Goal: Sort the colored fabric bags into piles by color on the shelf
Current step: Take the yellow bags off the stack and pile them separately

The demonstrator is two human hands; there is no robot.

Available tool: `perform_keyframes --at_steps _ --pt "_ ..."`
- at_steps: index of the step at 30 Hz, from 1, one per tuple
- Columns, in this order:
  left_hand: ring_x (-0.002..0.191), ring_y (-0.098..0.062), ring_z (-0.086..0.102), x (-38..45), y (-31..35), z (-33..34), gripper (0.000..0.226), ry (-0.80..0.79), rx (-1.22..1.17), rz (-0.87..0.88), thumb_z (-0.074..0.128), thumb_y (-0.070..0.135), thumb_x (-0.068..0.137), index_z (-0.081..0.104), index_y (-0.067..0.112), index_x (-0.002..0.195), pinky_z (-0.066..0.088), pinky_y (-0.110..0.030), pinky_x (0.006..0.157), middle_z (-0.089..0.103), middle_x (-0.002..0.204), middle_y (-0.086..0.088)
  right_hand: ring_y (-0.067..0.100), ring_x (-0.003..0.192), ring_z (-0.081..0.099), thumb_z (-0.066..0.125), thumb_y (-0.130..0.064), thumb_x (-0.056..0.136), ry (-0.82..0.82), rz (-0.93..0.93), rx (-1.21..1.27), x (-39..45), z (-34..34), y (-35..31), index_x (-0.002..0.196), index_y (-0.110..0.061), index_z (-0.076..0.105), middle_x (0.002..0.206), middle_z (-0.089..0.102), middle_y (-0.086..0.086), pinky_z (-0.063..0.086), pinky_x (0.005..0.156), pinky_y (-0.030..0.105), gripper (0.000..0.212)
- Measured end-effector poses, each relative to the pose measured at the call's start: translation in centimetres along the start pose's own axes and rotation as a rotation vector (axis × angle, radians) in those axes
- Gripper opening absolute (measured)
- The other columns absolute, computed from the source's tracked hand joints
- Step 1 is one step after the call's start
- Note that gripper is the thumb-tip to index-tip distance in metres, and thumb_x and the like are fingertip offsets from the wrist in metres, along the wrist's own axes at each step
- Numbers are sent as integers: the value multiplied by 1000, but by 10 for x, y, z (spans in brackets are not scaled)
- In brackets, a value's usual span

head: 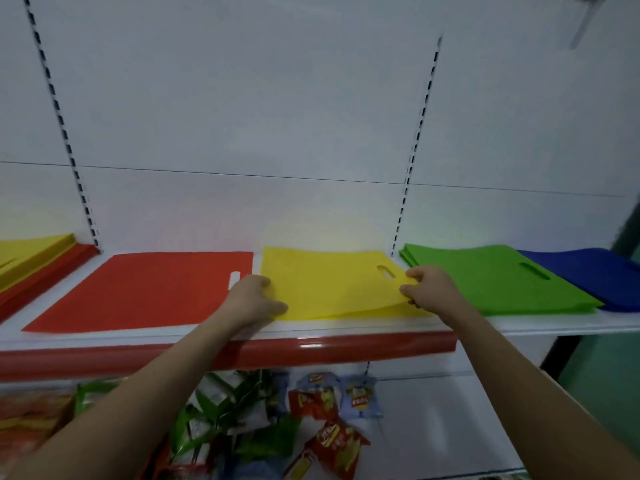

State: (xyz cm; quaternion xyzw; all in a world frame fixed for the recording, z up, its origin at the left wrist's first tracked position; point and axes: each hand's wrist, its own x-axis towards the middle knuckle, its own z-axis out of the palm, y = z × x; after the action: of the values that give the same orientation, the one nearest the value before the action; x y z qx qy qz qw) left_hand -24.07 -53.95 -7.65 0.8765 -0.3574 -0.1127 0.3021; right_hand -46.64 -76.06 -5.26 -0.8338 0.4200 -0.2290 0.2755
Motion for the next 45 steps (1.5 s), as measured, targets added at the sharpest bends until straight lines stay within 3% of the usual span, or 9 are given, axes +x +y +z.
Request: perform_keyframes --at_steps 3,7,11,17,25,30,38,42,45 --pt "146 -35 19 2 13 10 78 -13 174 -64 70 51 83 43 16 147 29 -40 113 41 152 -11 36 110 61 69 -12 84 -45 -12 -219 18 -2 11 120 10 62 124 61 26 51 91 42 43" --pt "145 -36 17 3 22 12 69 11 280 -114 65 58 83 50 25 142 24 -46 113 38 151 -8 30 81 54 66 -24 82 -133 -38 -394 28 -2 12 75 -6 62 80 55 14 43 59 28 19" --pt "139 -34 23 2 24 2 61 71 315 -118 57 59 90 50 29 142 25 -47 109 38 151 -5 36 96 61 62 -29 88 -42 -153 -318 36 -10 2 100 1 68 106 65 20 53 80 38 32" --pt "137 -32 29 -16 21 -17 48 127 307 -148 54 50 94 53 32 139 27 -46 107 51 142 -2 42 83 65 58 -24 93 -155 -330 -106 30 8 -43 103 9 66 100 67 29 49 65 38 35" --pt "125 -27 42 -99 -48 -63 32 337 339 -290 52 47 93 65 31 118 35 -48 105 62 125 5 27 84 64 55 -28 95 -433 -575 63 -35 114 -141 91 -9 68 79 64 1 51 75 36 23" --pt "105 -22 59 -162 -103 -127 38 378 353 -402 53 54 92 63 28 117 51 -41 88 67 107 5 27 86 64 55 -28 95 -527 -762 86 -98 154 -228 92 -7 69 89 71 8 52 78 37 25" --pt "85 -13 62 -273 -194 -214 41 465 351 -476 50 56 92 64 21 109 53 -32 72 66 95 6 30 79 62 55 -30 94 -601 -943 42 -213 208 -343 88 3 66 91 69 18 49 69 37 35" --pt "76 -8 61 -333 -245 -245 35 490 331 -512 50 52 95 64 20 102 43 -27 56 67 87 6 23 59 44 53 -32 97 -684 -973 -13 -268 250 -382 70 -7 51 77 53 34 33 57 31 37" --pt "76 -8 63 -364 -276 -262 33 526 297 -514 51 50 94 65 20 101 54 -30 64 68 85 7 21 57 41 57 -31 94 -710 -961 -4 -299 274 -408 69 -13 46 66 44 14 34 59 31 33"
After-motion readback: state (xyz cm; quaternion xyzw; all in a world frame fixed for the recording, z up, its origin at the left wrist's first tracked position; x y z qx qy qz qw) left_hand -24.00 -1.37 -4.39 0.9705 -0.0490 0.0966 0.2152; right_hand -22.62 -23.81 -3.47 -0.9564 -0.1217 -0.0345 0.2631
